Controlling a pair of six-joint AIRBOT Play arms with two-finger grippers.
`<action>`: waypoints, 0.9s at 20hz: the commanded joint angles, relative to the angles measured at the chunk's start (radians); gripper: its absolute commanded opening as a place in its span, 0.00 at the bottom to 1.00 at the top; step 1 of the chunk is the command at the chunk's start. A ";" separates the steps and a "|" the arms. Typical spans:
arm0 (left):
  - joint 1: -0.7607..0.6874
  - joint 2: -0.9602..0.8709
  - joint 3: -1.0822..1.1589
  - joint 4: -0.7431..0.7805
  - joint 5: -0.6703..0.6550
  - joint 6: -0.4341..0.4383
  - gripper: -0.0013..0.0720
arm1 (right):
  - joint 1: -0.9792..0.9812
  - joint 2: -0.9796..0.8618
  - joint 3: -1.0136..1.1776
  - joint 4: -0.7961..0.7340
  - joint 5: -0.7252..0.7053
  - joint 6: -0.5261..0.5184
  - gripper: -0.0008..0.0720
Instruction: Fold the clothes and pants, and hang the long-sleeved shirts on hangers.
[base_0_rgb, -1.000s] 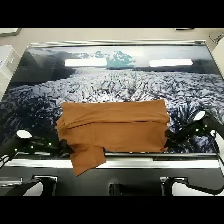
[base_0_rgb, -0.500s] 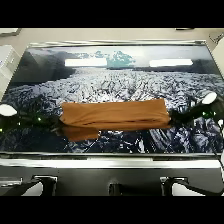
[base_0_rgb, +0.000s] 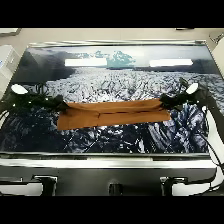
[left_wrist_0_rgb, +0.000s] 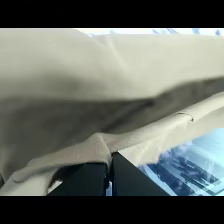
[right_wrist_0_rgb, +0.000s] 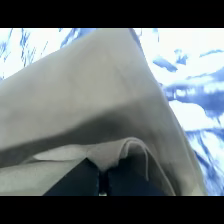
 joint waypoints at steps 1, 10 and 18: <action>-0.005 -0.109 0.050 0.006 -0.015 -0.007 0.05 | 0.008 -0.042 0.012 0.000 -0.027 0.037 0.07; 0.103 -0.029 0.140 0.005 -0.120 -0.006 0.93 | -0.169 -0.056 0.105 0.078 0.208 -0.059 0.99; 0.047 0.166 0.142 -0.005 -0.120 -0.006 0.93 | -0.222 -0.197 0.104 0.344 0.199 -0.228 1.00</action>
